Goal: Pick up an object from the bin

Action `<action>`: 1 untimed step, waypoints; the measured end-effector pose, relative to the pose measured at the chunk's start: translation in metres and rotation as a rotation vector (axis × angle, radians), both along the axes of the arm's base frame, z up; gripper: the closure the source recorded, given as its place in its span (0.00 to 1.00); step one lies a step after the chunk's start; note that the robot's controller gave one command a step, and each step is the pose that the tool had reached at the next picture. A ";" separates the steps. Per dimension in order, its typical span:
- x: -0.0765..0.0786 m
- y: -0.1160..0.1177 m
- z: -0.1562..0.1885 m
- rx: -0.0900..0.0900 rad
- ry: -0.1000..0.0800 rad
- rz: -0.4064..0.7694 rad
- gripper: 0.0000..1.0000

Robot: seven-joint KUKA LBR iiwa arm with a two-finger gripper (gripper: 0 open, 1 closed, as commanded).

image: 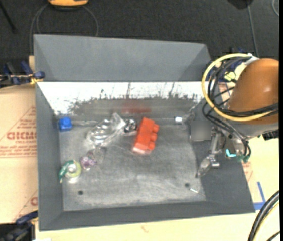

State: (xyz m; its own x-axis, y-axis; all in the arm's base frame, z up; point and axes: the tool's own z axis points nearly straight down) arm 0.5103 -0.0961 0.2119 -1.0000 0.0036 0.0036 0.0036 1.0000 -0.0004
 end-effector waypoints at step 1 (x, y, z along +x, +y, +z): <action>0.033 0.066 -0.108 0.003 -0.001 0.110 0.00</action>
Offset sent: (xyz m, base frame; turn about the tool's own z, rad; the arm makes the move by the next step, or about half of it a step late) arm 0.0327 0.0636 -0.1044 -0.1033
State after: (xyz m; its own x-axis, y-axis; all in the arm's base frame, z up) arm 0.5430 -0.0303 0.1035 -0.9943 -0.1061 0.0022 -0.1061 0.9943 0.0022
